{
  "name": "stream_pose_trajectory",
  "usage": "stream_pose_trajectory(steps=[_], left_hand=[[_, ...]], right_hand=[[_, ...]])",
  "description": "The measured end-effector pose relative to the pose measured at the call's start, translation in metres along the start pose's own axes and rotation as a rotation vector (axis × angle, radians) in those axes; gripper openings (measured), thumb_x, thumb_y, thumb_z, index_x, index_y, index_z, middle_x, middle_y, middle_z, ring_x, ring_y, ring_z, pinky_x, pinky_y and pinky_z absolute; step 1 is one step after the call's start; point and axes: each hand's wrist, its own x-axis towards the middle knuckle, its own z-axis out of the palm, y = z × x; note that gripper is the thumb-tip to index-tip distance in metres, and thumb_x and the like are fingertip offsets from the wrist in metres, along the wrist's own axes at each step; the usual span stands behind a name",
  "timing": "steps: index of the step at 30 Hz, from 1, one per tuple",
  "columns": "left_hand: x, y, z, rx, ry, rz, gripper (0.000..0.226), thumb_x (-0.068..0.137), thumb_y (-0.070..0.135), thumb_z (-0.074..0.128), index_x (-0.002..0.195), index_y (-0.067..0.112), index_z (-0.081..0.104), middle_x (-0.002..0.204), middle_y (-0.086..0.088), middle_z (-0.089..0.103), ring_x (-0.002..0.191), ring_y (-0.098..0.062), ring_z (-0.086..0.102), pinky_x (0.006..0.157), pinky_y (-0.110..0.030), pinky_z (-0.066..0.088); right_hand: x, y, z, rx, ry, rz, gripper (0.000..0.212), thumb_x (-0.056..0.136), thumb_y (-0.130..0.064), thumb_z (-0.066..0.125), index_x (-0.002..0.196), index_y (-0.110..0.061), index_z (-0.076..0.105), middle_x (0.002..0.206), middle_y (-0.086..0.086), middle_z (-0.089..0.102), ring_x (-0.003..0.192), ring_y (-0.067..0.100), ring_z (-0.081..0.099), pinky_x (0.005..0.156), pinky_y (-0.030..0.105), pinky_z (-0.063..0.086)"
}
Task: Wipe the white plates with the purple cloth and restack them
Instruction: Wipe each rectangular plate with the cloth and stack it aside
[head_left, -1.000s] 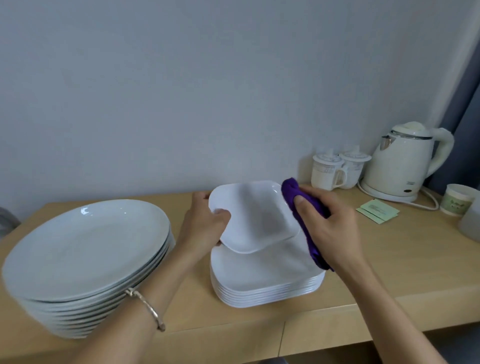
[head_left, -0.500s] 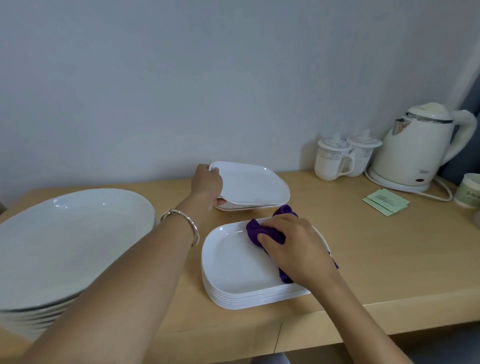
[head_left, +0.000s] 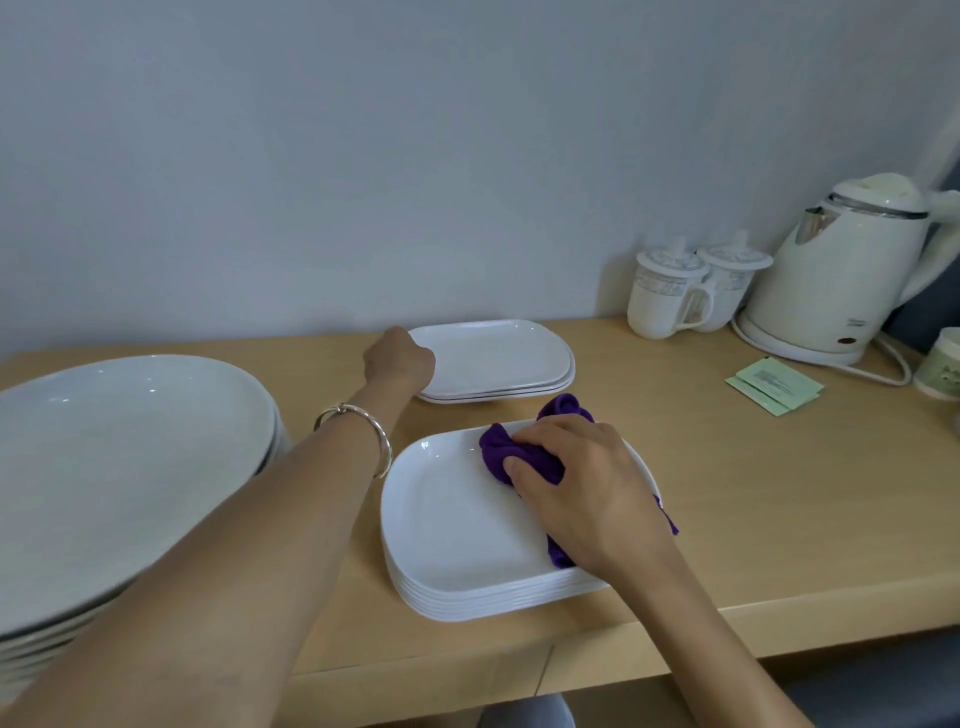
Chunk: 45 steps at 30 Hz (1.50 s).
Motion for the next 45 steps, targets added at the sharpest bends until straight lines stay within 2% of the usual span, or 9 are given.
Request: stream_pose_trajectory(steps=[8,15,19,21,25,31,36,40,45], left_hand=[[-0.057,0.008,-0.015,-0.178,-0.088,0.219,0.056,0.104,0.022,0.038,0.156,0.013,0.021,0.164,-0.004,0.02,0.15,-0.019,0.02,0.116,-0.028,0.019],[-0.146,-0.052,-0.045,-0.175,-0.24,0.531,0.067,0.096,0.048,0.049,0.154,0.026,0.025,0.155,0.019,0.025,0.133,0.013,0.022,0.096,0.004,0.015],[-0.164,-0.083,-0.055,-0.119,-0.458,0.527,0.087,0.07,0.079,0.062,0.139,0.047,0.02,0.143,0.041,0.018,0.135,0.013,0.022,0.106,-0.014,0.026],[-0.167,-0.087,-0.052,-0.159,-0.471,0.537,0.084,0.06,0.077,0.066,0.131,0.046,0.033,0.134,0.033,0.036,0.127,0.007,0.037,0.098,-0.022,0.04],[-0.167,-0.091,-0.041,-0.269,-0.432,0.551,0.099,0.053,0.068,0.077,0.138,0.043,0.032,0.137,0.022,0.038,0.127,0.002,0.04,0.098,-0.032,0.046],[-0.165,-0.096,-0.039,-0.356,-0.44,0.512,0.098,0.048,0.057,0.083,0.131,0.042,0.034,0.13,0.019,0.045,0.119,-0.002,0.047,0.089,-0.03,0.049],[-0.168,-0.095,-0.037,-0.429,-0.438,0.508,0.096,0.047,0.047,0.086,0.127,0.047,0.034,0.126,0.025,0.049,0.114,0.007,0.049,0.083,-0.015,0.044],[-0.173,-0.092,-0.033,-0.501,-0.401,0.49,0.104,0.039,0.04,0.089,0.11,0.077,0.024,0.114,0.051,0.047,0.11,0.024,0.047,0.083,-0.003,0.042],[-0.17,-0.097,-0.03,-0.548,-0.421,0.492,0.094,0.045,0.036,0.088,0.127,0.036,0.043,0.118,0.017,0.062,0.111,-0.006,0.062,0.086,-0.03,0.053]], right_hand=[[0.0,-0.002,0.0,-0.001,0.023,0.0,0.025,0.089,-0.035,0.058,0.113,-0.036,0.066,0.115,-0.017,0.061,0.1,0.007,0.045,0.079,0.008,0.024],[0.001,-0.008,-0.024,0.476,0.165,0.151,0.014,0.087,-0.027,0.063,0.094,-0.038,0.069,0.09,-0.025,0.066,0.086,-0.006,0.059,0.073,0.008,0.039],[0.001,-0.006,-0.052,0.407,0.251,0.183,0.015,0.089,-0.03,0.058,0.098,-0.038,0.068,0.09,-0.019,0.066,0.084,-0.004,0.059,0.071,0.017,0.042],[0.002,-0.001,-0.052,0.26,0.19,0.204,0.018,0.09,-0.031,0.056,0.105,-0.037,0.065,0.096,-0.015,0.063,0.087,0.001,0.057,0.074,0.02,0.041],[0.003,0.008,-0.02,-0.325,-0.055,0.274,0.044,0.095,-0.036,0.046,0.139,-0.026,0.043,0.147,0.005,0.035,0.133,0.027,0.029,0.109,0.035,0.025],[0.008,-0.014,0.006,-0.554,-0.037,0.311,0.041,0.098,-0.03,0.036,0.137,-0.017,0.034,0.141,0.01,0.035,0.125,0.035,0.034,0.105,0.046,0.03],[0.009,-0.045,0.026,-0.389,-0.1,0.19,0.038,0.095,-0.037,0.035,0.128,-0.02,0.041,0.129,0.007,0.043,0.117,0.032,0.037,0.094,0.041,0.036],[0.003,-0.07,0.045,-0.207,-0.214,-0.062,0.048,0.086,-0.051,0.03,0.113,-0.021,0.055,0.117,-0.001,0.053,0.112,0.025,0.042,0.098,0.039,0.034],[-0.013,-0.054,0.0,0.104,-0.399,-0.214,0.017,0.084,-0.042,0.06,0.093,-0.03,0.068,0.097,-0.016,0.059,0.101,0.006,0.047,0.091,0.023,0.037]])
